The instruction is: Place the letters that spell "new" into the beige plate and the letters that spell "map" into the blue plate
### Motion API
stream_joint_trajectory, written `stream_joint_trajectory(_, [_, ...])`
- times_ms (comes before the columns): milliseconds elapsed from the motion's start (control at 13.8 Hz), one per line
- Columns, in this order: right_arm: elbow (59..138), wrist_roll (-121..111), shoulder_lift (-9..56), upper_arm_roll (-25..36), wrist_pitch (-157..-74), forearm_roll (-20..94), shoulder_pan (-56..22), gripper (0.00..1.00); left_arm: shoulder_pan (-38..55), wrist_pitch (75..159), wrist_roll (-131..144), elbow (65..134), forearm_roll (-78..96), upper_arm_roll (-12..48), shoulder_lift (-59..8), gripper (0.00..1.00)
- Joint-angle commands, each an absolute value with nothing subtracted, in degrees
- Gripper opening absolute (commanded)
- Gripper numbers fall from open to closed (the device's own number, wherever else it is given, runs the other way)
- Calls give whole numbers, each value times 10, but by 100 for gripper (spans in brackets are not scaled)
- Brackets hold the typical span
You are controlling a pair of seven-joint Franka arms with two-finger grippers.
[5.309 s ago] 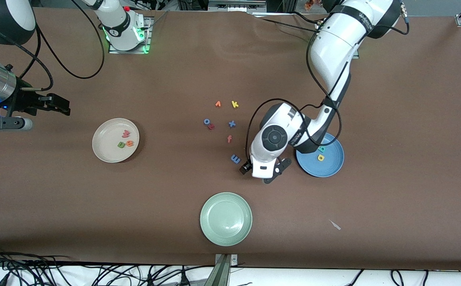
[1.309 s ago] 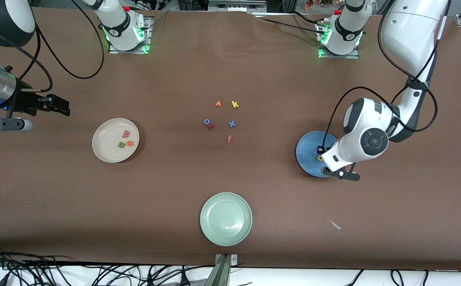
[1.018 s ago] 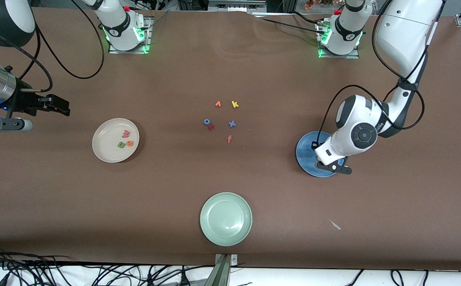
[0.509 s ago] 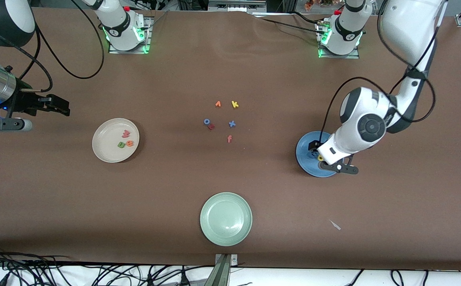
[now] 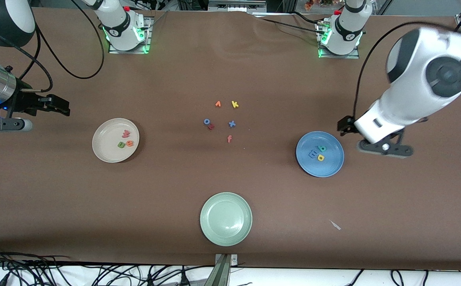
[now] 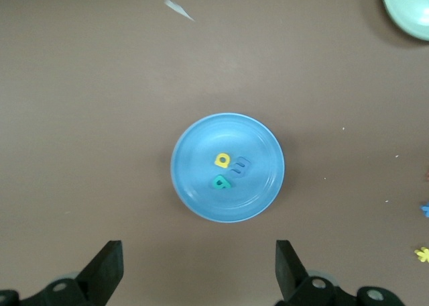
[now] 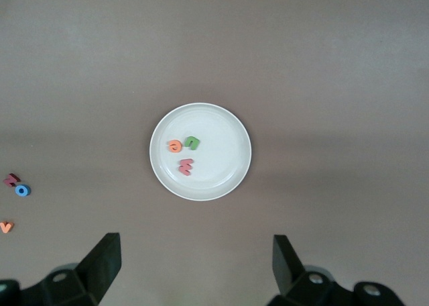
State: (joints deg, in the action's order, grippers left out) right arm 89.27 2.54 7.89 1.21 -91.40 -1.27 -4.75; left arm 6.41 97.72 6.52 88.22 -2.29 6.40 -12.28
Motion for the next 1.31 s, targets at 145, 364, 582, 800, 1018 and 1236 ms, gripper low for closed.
stream_joint_trajectory(145, [896,19,74,8,-912,-4,-41,100,66,931,45,898,7,4,-30,100])
stream_joint_trajectory(364, [896,19,74,8,-912,-4,-41,100,63,908,25,952,6,4,24,100])
stream_joint_trajectory(582, [896,19,74,8,-912,-4,-41,100,40,906,-12,967,7,6,27,100])
stream_joint_trajectory(800, [896,19,74,8,-912,-4,-41,100,26,906,-18,961,7,9,24,100])
stream_joint_trajectory(1018, [896,19,74,8,-912,-4,-41,100,21,906,-20,959,7,9,22,100])
stream_joint_trajectory(1236, [896,19,74,8,-912,-4,-42,100,8,906,-20,959,8,24,19,100])
